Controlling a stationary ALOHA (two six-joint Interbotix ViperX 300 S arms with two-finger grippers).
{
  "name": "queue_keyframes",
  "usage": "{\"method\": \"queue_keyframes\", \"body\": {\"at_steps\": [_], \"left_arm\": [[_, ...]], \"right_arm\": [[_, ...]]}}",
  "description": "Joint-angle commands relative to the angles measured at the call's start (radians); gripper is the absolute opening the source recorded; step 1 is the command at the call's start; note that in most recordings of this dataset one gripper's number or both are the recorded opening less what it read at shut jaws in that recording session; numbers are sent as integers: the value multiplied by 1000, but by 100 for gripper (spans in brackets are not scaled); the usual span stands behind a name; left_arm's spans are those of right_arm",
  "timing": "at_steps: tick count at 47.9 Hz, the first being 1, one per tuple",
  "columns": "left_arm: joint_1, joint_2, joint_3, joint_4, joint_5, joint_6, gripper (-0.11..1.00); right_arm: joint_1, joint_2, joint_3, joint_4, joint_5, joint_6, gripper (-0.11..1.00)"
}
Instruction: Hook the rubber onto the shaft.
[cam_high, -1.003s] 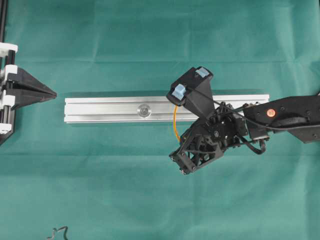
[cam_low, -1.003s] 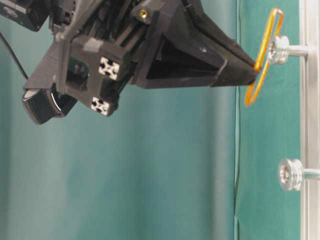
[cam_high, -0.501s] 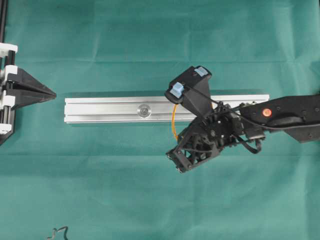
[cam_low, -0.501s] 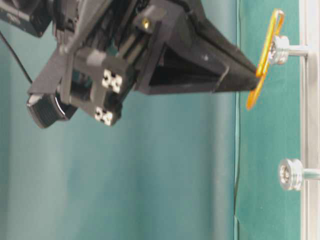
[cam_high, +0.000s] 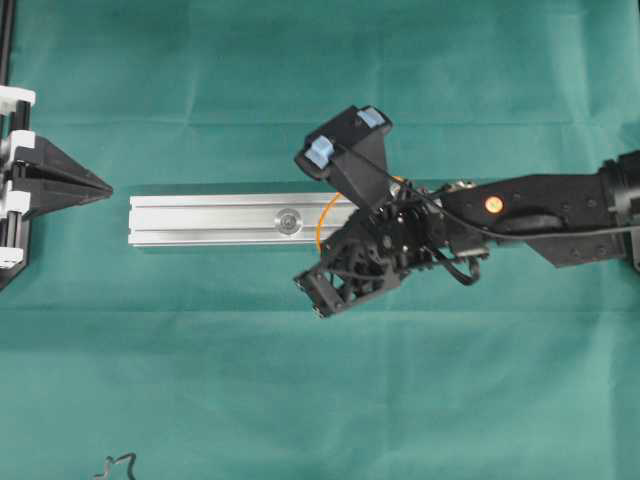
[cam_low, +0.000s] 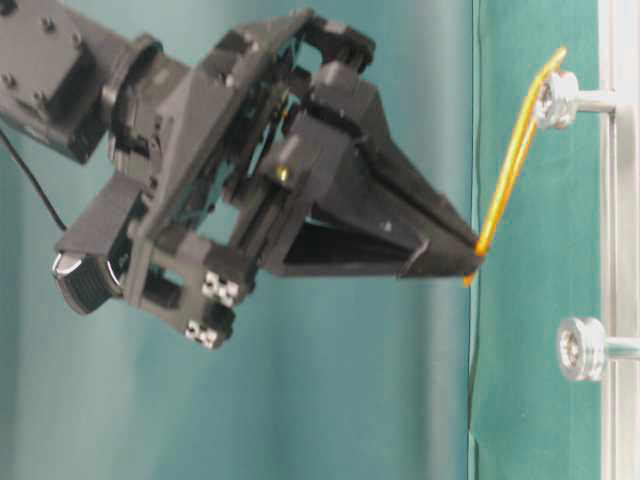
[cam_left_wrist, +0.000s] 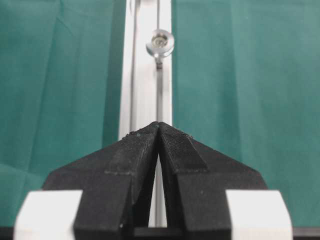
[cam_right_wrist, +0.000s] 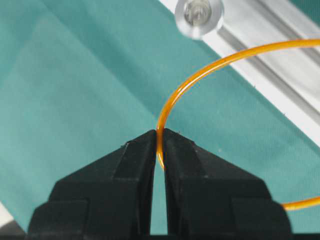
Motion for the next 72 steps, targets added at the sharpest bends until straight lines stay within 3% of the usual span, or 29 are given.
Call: {"method": "queue_keyframes", "body": {"at_steps": [1,23,35,72], "left_arm": [[0,5,-25,3,-5,0,2],[0,5,-25,3,-5,0,2],[0,5,-25,3,-5,0,2],[2,5,-25,2,-5,0,2]], "right_arm": [[-11,-6,-37,-8,-6,2,8],[-52,23,-67,-25,-12,5,8],[-78,29,-77,-20,-35,40,8],[-92,106,-144,-17,-35,41,8]]}}
